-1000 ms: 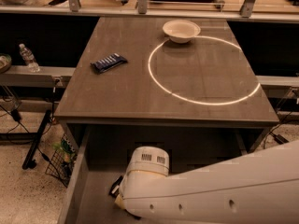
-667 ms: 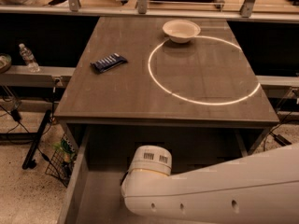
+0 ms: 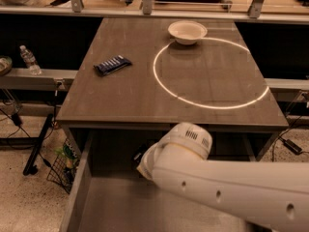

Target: Pick rxbar chocolate from top drawer and place on counter

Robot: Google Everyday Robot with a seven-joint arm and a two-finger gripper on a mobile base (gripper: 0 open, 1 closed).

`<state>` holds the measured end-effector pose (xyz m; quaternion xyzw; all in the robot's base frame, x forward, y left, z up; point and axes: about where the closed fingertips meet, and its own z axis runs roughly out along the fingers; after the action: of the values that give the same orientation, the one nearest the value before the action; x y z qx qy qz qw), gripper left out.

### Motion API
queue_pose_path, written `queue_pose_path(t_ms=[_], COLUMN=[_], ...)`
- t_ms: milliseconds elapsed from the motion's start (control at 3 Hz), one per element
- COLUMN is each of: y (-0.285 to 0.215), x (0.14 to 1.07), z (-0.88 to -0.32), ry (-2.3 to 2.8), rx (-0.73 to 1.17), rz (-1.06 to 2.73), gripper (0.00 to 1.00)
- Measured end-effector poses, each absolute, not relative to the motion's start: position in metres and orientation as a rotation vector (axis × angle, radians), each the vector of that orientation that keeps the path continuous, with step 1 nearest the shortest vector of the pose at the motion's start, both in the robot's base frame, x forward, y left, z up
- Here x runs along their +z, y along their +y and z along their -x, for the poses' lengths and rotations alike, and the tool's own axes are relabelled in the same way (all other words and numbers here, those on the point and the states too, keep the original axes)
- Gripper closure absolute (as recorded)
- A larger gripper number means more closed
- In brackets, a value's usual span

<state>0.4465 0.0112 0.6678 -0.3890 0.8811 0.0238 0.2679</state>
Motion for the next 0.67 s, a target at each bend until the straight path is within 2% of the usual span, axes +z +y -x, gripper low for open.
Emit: queue_pose_path(t_ms=[333,667], y=[-0.0056,-0.0152], x=[0.6870,0.6900], z=[-0.4682,-0.4759], ry=[2.440,2.566], rx=[0.148,0.314], rz=[0.944,0.897], gripper=[1.00,1.00])
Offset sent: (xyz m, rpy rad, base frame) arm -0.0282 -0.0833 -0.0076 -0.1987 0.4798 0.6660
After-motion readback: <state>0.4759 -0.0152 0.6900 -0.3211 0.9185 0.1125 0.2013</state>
